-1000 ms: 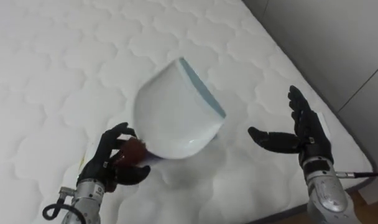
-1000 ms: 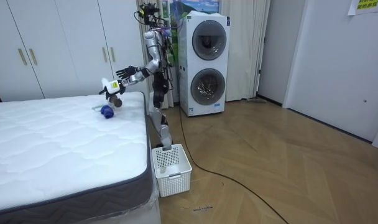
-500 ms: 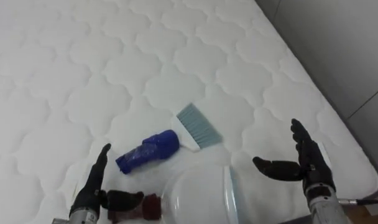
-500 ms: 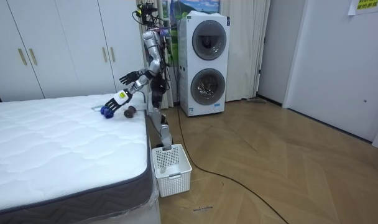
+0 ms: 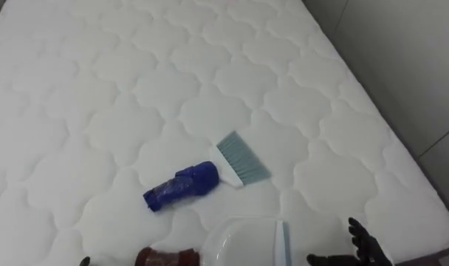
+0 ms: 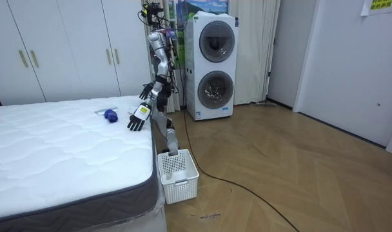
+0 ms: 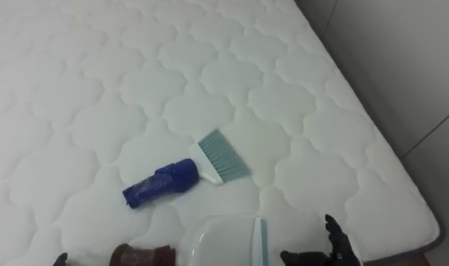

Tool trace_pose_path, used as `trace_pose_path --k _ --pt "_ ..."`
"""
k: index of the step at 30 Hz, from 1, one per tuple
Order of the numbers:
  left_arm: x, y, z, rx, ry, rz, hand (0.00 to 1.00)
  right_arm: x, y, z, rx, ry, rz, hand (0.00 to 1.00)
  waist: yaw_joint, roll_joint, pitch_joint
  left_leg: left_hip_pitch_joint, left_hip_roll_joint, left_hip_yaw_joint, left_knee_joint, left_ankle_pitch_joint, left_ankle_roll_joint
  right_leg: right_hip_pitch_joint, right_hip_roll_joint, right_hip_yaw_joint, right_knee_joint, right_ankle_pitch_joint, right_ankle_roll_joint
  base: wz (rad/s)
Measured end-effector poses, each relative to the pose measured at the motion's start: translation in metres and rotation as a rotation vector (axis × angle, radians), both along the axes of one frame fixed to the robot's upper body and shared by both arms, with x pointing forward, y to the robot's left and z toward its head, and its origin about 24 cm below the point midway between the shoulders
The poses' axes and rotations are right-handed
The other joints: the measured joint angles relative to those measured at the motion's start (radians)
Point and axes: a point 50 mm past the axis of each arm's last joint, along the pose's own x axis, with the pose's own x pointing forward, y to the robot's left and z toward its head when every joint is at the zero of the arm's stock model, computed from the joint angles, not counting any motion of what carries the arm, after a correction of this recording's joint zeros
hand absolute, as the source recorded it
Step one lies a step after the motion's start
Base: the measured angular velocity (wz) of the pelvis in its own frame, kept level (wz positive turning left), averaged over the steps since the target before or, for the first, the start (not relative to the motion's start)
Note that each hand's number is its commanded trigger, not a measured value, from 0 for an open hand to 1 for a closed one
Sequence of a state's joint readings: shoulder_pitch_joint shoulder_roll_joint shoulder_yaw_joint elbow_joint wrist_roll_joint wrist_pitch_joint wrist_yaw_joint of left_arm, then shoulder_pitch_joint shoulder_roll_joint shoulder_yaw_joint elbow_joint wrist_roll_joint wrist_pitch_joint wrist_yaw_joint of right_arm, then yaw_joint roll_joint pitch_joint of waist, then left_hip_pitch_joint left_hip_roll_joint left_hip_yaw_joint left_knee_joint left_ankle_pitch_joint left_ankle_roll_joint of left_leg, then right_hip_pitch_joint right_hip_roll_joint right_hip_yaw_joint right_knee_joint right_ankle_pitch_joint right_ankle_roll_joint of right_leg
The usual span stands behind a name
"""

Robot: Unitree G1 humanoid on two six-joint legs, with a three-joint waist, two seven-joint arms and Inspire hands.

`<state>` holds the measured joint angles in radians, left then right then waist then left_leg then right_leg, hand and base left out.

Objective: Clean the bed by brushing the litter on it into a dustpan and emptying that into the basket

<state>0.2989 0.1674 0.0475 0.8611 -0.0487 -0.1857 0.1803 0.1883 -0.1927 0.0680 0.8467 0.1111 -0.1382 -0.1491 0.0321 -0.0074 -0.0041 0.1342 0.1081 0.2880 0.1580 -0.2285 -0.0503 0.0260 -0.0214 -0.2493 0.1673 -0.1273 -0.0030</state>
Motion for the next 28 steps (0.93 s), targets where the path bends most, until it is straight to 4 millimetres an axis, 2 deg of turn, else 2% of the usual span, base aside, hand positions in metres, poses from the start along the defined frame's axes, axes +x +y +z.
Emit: trace_pose_path --k 3,4,7,13,16,17,21,28 --pt "-0.005 0.002 -0.002 -0.011 0.004 0.045 0.0 -0.017 -0.006 -0.008 -0.008 0.075 -0.041 0.0 0.001 0.002 -0.0012 0.014 0.0 -0.006 -0.004 0.0 0.0 0.014 0.002 0.002 -0.002 -0.001 0.001 0.0" --pt "-0.008 0.004 -0.002 -0.013 0.008 0.071 0.0 -0.025 -0.008 -0.011 -0.009 0.112 -0.057 0.0 0.001 0.0 -0.0046 0.019 0.0 -0.015 -0.007 0.0 0.0 0.017 0.004 0.005 -0.002 -0.002 0.001 -0.04" --pt "-0.017 0.012 -0.003 -0.012 0.019 0.156 0.0 -0.045 -0.012 -0.018 -0.003 0.194 -0.125 0.0 0.0 0.001 -0.0072 0.035 0.0 -0.024 -0.009 0.0 0.0 0.035 0.006 0.004 -0.006 -0.004 0.001 0.01" --pt "-0.044 0.03 -0.005 0.015 0.082 0.319 0.0 -0.086 -0.016 -0.026 0.034 0.343 -0.31 0.0 0.003 0.0 -0.0092 0.051 0.001 -0.024 -0.021 -0.003 -0.004 0.051 0.01 0.005 -0.013 -0.007 0.003 0.02" --pt "-0.053 0.032 -0.006 0.016 0.11 0.356 0.0 -0.101 -0.013 -0.03 0.066 0.423 -0.352 0.0 0.006 0.001 -0.0153 0.057 0.0 -0.025 -0.025 -0.003 -0.004 0.05 0.011 0.015 -0.012 -0.006 0.003 -0.07" --pt "-0.056 0.033 -0.006 0.016 0.117 0.365 0.0 -0.106 -0.012 -0.031 0.077 0.454 -0.355 0.0 0.006 0.0 -0.0182 0.059 0.0 -0.025 -0.025 -0.003 -0.004 0.05 0.012 0.019 -0.011 -0.006 0.003 -0.12" --pt "-0.059 0.034 -0.007 0.007 0.139 0.378 0.0 -0.125 -0.008 -0.034 0.089 0.593 -0.337 0.0 0.004 0.001 -0.0199 0.075 -0.001 -0.025 -0.023 -0.003 -0.004 0.065 0.011 0.026 -0.012 -0.009 0.005 -0.03" --pt "-0.061 0.038 -0.006 0.005 0.158 0.374 0.0 -0.142 -0.002 -0.035 0.116 0.781 -0.229 0.0 0.005 -0.001 -0.0215 0.075 -0.002 -0.029 -0.022 -0.003 -0.004 0.057 0.009 0.025 0.004 -0.013 0.003 -0.01"
